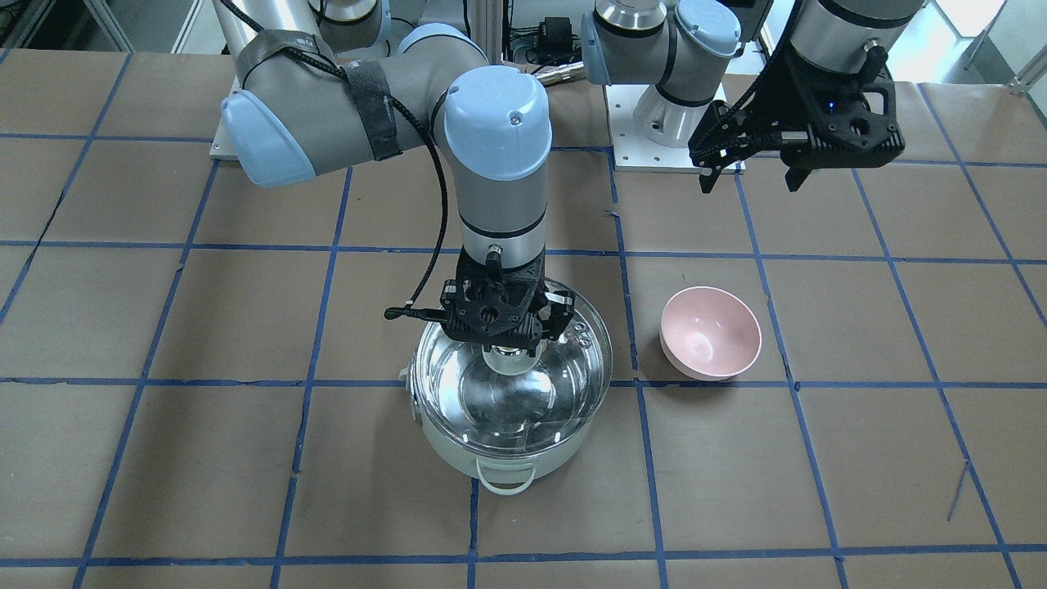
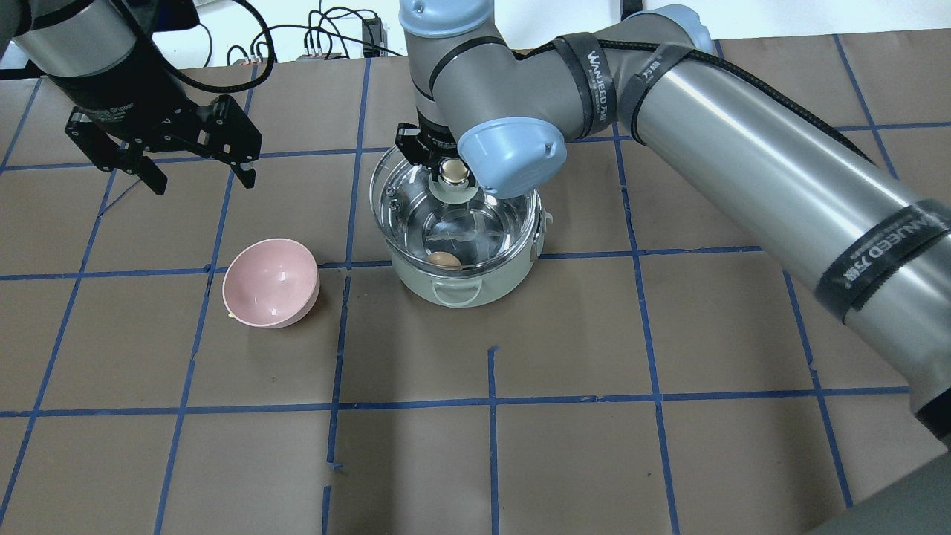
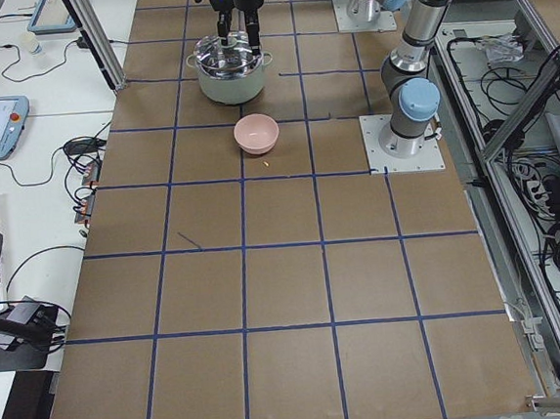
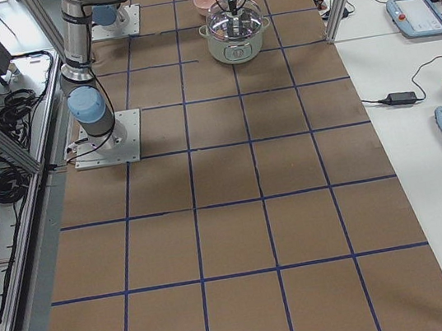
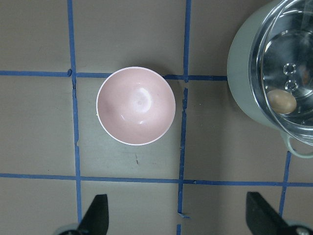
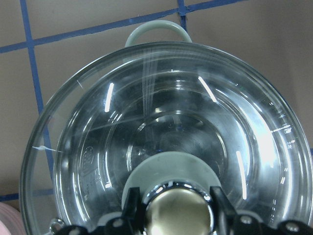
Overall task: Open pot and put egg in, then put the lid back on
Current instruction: 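Lower the glass lid onto the pot with the right gripper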
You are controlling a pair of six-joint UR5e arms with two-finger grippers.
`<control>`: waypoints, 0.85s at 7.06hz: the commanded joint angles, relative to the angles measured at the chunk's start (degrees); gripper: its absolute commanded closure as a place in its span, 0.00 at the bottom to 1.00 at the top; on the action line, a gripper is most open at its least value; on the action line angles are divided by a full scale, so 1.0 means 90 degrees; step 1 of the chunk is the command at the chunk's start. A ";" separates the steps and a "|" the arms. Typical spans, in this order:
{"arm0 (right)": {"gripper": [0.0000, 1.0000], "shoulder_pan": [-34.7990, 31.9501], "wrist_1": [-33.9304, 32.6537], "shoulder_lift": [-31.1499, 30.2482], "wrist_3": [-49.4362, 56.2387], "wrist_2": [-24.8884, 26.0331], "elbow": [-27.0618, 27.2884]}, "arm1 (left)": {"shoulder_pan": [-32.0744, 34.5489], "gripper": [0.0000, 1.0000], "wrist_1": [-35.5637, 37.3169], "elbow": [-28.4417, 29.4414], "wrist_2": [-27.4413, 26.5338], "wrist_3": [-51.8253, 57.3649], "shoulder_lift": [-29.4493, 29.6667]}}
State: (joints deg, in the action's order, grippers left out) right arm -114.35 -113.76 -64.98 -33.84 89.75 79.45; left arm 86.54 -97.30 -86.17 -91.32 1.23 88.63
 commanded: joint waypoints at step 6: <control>0.30 0.0010 -0.0007 -0.0055 -0.0049 0.0252 0.0050 | -0.0045 0.00 0.0186 -0.0103 -0.0010 -0.0069 -0.0014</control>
State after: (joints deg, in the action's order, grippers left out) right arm -114.29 -113.83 -65.41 -34.24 92.00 79.95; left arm 86.25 -96.25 -86.84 -91.24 0.65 88.57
